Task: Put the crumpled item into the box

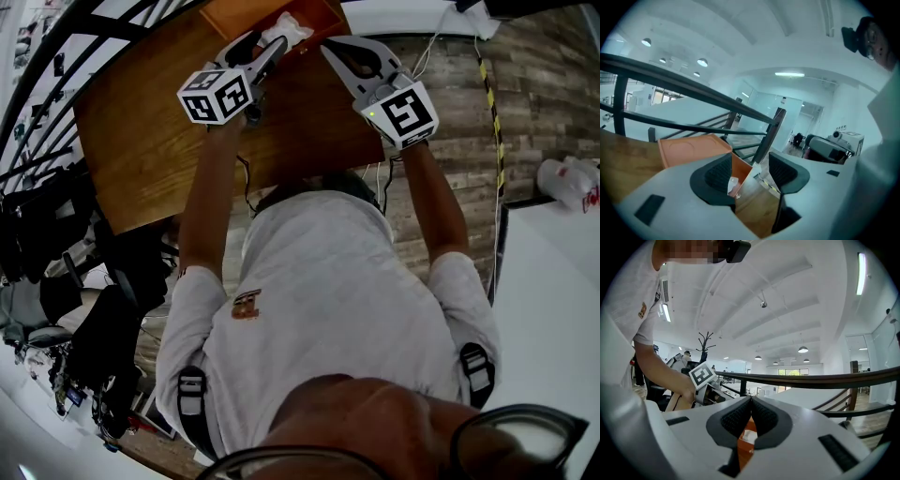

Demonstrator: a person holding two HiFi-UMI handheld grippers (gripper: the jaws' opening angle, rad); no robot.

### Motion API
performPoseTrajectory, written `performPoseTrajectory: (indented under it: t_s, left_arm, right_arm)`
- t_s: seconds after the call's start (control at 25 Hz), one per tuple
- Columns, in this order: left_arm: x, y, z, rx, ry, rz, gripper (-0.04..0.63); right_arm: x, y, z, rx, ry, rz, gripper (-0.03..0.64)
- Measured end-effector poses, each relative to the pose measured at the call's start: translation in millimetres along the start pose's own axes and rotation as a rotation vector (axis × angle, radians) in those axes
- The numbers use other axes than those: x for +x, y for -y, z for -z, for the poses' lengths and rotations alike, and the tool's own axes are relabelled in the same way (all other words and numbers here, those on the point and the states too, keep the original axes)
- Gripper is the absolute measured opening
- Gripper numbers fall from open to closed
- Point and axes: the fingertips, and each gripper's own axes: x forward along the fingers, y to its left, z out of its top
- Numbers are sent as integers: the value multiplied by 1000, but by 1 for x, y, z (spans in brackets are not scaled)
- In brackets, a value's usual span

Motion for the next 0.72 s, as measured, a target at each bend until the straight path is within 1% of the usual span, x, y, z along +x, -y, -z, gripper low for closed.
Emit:
performPoseTrajectory:
  t_s: [0.24,0.36,0.44,0.56,0.68,0.72]
  left_arm:
    - [-44,40,-40,130,227,92,175]
    - [-69,57,-54,202,319,120,121]
    - [-84,69,-60,258,359,133,78]
    - [-105,87,-65,340,404,155,43]
    - [-124,102,-68,414,445,176,29]
    - [-130,106,-68,436,456,180,25]
  right_arm:
    - [0,-25,-19,32,37,-19,32]
    - [-1,-41,-35,40,63,-36,32]
    - [-1,-52,-45,43,80,-45,32]
    - [-2,-69,-60,46,109,-55,32]
    - [-4,-87,-74,43,149,-62,32]
    - [-4,-92,-76,41,147,-65,32]
